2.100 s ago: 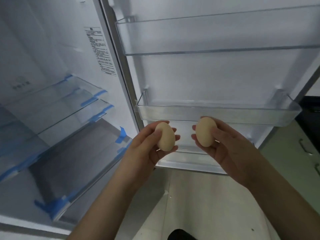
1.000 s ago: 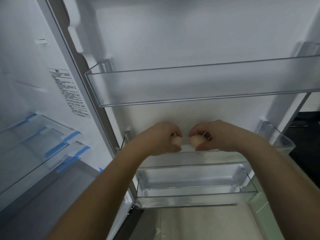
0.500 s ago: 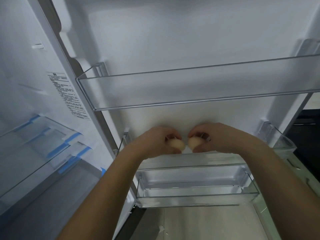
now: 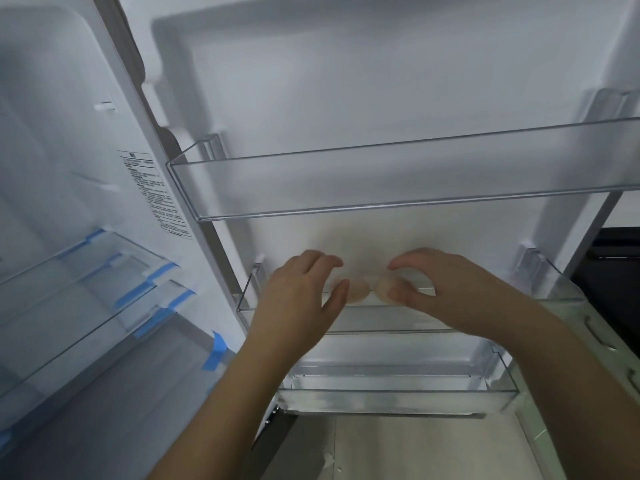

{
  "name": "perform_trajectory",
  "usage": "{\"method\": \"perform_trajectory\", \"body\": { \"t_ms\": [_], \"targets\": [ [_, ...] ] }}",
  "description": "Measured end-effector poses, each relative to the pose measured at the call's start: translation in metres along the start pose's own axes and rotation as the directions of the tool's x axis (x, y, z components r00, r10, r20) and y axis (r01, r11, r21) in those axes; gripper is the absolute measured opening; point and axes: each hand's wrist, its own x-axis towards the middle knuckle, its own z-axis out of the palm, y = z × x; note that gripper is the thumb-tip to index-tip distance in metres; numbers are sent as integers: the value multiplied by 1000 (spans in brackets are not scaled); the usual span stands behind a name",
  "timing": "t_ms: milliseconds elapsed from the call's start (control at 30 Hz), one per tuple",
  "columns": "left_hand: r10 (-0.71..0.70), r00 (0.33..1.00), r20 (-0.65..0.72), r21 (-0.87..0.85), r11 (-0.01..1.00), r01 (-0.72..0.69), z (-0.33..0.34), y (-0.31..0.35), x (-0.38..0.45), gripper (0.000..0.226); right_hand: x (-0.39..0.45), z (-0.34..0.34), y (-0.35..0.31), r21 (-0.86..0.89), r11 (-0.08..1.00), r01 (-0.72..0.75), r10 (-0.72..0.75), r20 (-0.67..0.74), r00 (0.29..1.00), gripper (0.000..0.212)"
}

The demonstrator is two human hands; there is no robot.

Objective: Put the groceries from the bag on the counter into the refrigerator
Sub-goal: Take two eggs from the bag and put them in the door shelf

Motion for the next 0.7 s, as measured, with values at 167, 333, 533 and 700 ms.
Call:
{"method": "perform_trajectory", "body": {
  "t_ms": [167, 333, 533, 700],
  "targets": [
    [-53, 998, 41, 43, 998, 51, -17, 10, -24, 49, -27, 4, -5, 60, 998, -6, 11, -72, 997, 61],
    [-61, 986, 157, 210, 977, 27, -21, 21, -46, 61, -51, 14, -18, -54, 997, 47, -53, -115, 992, 68],
    [-146, 969, 200, 287, 954, 85, -23, 31, -88, 66, -63, 56, -29, -183, 972, 145, -176, -168, 970, 69],
    [-230, 952, 200, 343, 927, 152, -30, 18, -127, 64, -76, 88, -48, -268, 953, 144, -201, -196, 960, 63]
  ]
}}
